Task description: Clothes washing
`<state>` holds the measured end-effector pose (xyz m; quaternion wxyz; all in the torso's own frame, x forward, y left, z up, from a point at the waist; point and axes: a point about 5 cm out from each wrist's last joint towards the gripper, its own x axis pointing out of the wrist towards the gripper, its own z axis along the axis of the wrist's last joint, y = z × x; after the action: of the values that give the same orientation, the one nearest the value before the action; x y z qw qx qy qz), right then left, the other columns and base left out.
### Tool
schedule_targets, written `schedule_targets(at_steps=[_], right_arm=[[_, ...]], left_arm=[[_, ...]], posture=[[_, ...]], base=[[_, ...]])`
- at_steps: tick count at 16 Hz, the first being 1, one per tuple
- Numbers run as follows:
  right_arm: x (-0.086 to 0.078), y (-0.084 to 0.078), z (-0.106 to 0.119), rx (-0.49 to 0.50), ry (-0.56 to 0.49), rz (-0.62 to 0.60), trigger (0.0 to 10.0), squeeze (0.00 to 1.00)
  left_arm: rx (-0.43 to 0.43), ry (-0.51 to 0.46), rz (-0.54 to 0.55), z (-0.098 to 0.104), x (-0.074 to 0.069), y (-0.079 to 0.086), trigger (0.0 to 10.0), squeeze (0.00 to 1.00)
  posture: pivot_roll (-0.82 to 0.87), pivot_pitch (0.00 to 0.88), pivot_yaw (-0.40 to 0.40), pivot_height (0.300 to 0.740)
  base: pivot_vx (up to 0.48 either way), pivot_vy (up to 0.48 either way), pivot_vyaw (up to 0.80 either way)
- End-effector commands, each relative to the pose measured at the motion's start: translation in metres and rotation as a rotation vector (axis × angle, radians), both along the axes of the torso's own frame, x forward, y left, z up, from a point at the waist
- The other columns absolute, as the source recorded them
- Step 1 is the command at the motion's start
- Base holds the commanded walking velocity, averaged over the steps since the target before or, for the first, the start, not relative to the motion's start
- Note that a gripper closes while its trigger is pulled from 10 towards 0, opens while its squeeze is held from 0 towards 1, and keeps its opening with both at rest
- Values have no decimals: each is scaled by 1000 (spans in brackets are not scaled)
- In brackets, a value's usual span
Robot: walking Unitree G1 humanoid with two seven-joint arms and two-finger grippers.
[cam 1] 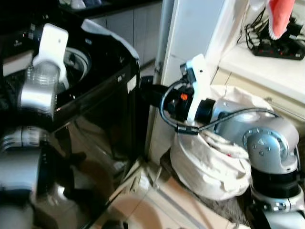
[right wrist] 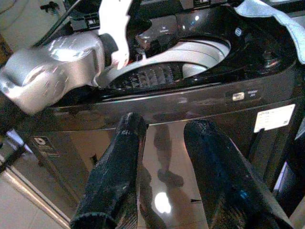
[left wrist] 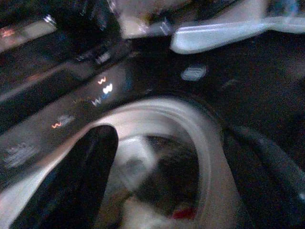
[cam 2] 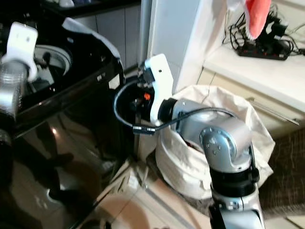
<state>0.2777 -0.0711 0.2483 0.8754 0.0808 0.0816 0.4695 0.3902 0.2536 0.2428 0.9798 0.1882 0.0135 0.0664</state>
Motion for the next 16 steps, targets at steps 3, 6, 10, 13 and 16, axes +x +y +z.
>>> schedule_targets(at_steps=[3,6,10,13,16], right_arm=[[28,-29,-2,-41,-57,-319,10000,0],[51,-74,-22,-212,-74,-635,10000,0],[72,-136,-57,-348,5,-933,10000,0],[81,-170,-93,-330,117,-1020,10000,0],[86,-181,-114,-362,183,-1025,10000,1000]], left_arm=[[-140,-367,-219,12,-14,-59,10000,0],[-303,-227,-359,-27,-36,-105,10000,0],[-259,-21,-487,-73,-53,-127,10000,0],[-293,139,-525,-96,-69,-128,10000,0],[-192,69,-660,-92,-80,-137,10000,0]], posture=[[23,0,-56,740],[28,0,-61,740],[22,0,-57,740],[27,0,-48,740],[47,0,-60,740]], base=[[0,0,0],[0,0,0],[0,0,0],[0,0,0],[0,0,0]])
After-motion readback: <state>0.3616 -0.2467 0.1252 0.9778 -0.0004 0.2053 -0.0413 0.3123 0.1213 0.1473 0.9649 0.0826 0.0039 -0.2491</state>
